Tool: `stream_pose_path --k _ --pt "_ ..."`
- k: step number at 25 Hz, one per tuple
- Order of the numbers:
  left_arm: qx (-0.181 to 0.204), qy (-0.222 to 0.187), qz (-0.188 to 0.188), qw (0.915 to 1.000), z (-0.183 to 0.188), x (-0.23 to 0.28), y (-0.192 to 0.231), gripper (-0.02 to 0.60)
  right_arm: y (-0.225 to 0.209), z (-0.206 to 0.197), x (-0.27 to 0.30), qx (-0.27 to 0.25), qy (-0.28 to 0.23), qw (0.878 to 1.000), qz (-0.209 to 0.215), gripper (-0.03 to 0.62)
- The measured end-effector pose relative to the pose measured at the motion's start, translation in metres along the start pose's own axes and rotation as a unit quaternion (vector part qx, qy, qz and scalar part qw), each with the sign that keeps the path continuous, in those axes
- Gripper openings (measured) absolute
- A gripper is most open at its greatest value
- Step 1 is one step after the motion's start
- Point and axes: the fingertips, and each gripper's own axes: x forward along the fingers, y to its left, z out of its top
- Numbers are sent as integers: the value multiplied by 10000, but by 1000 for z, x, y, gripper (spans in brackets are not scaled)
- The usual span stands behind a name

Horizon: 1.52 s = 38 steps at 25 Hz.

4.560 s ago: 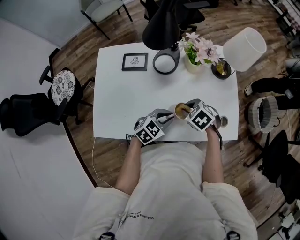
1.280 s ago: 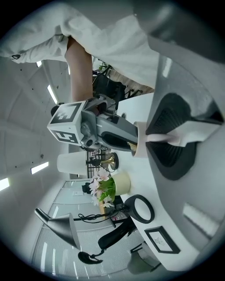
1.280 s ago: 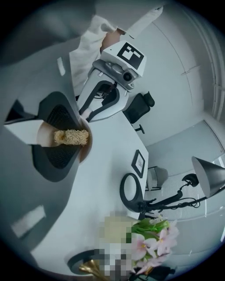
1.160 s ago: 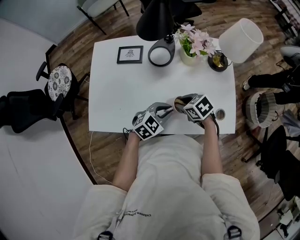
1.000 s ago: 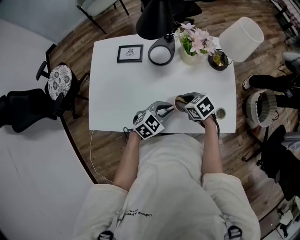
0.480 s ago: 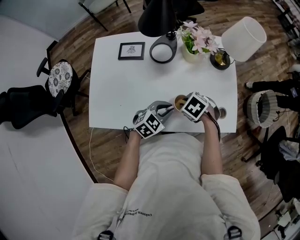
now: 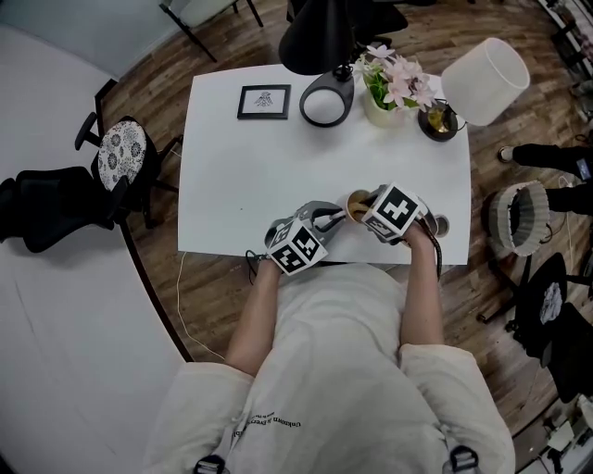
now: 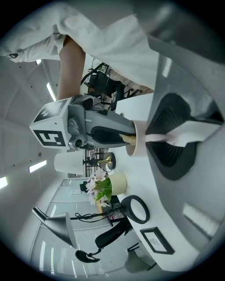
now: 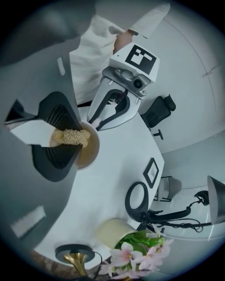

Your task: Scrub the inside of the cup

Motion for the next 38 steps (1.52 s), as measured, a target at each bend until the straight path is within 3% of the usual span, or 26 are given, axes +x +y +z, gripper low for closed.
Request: stream_pose_path --k 5,10,18,23,29,33,38 --pt "-98 -95 -14 9999 4 1 1 51 2 4 -14 66 -331 9994 10 106" --pt "-205 -240 -6 9995 9 1 3 51 -2 6 -42 290 -991 9947 13 106" --pt "-756 -438 128 9961 14 -2 19 51 1 2 -97 271 -1825 9827 148 106" --pt "-979 -477 154 9939 17 -1 24 51 19 -12 -90 -172 -1429 9887 422 106" --pt "-1167 -471 162 9919 23 4 26 50 29 -2 -52 -241 -1191 9913 499 107" --pt "-1266 -466 175 9907 24 6 27 51 29 3 -33 -144 -1156 9927 315 109" --pt "-1251 -457 158 9910 24 8 25 51 24 -1 -19 412 -1218 9914 243 109"
